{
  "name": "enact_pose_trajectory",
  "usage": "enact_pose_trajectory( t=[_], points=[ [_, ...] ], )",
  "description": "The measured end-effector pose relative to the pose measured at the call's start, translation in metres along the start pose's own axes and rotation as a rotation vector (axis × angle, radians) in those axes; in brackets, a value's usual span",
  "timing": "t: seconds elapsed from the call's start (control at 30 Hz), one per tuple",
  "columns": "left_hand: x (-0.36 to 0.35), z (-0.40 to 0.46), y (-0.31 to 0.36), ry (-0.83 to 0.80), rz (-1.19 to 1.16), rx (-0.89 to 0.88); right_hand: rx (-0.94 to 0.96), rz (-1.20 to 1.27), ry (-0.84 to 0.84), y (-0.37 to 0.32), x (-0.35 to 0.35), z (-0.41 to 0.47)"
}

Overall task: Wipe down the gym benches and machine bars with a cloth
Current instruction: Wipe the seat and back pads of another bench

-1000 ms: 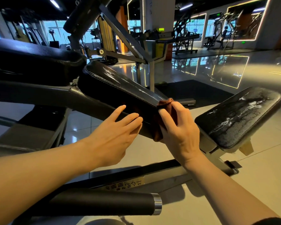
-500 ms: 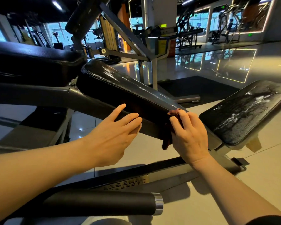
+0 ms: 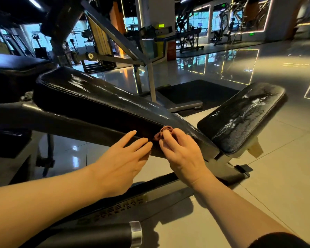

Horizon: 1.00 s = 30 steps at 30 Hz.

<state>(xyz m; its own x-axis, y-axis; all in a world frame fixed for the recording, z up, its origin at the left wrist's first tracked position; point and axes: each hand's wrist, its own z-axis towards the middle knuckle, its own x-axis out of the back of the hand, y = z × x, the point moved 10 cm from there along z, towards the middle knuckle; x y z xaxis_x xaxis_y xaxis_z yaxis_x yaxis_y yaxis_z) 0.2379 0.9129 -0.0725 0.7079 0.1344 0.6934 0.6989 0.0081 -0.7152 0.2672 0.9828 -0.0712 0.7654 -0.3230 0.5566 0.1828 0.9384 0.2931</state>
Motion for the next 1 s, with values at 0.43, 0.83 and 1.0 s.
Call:
enact_pose_trajectory(
  t=[0.43,0.83,1.0],
  points=[
    [-0.003,0.002,-0.004,0.148,-0.088,0.053,-0.276,-0.023,-0.137,0.053,-0.007,-0.042],
    [-0.002,0.002,-0.005,-0.007,-0.053,0.071,0.015,0.061,0.108,0.007,0.025,-0.002],
    [0.002,-0.033,-0.033,-0.117,0.013,0.122,-0.099,0.115,0.064,0.006,0.020,0.009]
  ],
)
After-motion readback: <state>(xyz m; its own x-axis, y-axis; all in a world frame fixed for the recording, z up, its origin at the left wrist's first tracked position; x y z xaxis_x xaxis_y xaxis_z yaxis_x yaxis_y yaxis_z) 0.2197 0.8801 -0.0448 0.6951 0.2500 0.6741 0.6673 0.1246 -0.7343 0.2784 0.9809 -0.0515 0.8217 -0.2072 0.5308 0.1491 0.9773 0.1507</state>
